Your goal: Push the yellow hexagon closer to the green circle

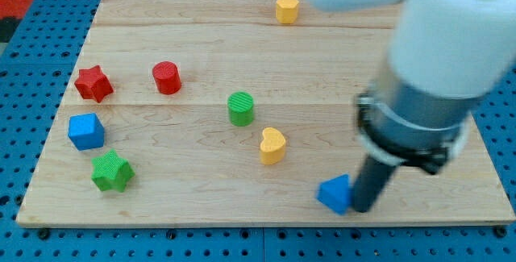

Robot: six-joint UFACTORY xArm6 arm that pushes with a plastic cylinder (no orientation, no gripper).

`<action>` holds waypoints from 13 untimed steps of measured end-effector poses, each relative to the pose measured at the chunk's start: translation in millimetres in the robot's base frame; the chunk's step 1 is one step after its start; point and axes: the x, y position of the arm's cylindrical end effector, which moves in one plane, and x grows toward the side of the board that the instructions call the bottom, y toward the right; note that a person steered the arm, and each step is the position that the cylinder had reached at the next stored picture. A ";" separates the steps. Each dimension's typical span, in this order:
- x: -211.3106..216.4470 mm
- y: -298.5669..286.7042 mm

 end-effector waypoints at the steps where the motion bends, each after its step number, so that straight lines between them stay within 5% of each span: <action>1: -8.6 -45.0; 4: -59.2 -23.1; 7: -355.7 17.0; 8: -406.0 19.7; 10: -298.4 -48.3; 12: -351.4 20.1; 13: -361.5 -39.2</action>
